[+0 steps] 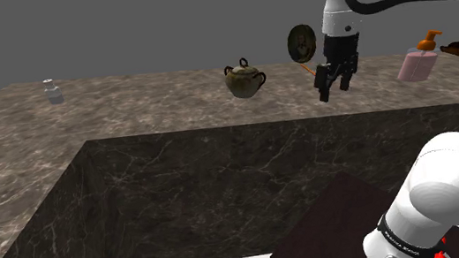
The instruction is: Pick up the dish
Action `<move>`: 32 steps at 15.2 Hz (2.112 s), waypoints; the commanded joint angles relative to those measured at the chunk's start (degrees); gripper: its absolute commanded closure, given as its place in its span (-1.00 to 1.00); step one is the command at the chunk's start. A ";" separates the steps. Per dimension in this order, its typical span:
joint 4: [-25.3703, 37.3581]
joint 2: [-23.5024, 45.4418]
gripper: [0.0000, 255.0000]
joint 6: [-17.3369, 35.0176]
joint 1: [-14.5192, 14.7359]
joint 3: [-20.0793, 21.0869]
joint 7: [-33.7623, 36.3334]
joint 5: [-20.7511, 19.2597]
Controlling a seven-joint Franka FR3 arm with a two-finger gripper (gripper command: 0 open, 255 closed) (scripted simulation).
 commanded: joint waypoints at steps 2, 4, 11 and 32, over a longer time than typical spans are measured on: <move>1.56 2.30 -1.00 0.94 0.10 -0.31 -0.22 0.12; 4.87 6.84 -1.00 2.56 0.34 -0.93 -0.71 0.42; 18.42 22.33 -1.00 5.78 1.17 -2.96 -2.93 2.26; 70.46 64.43 -1.00 -2.01 -0.94 -5.86 -9.42 12.19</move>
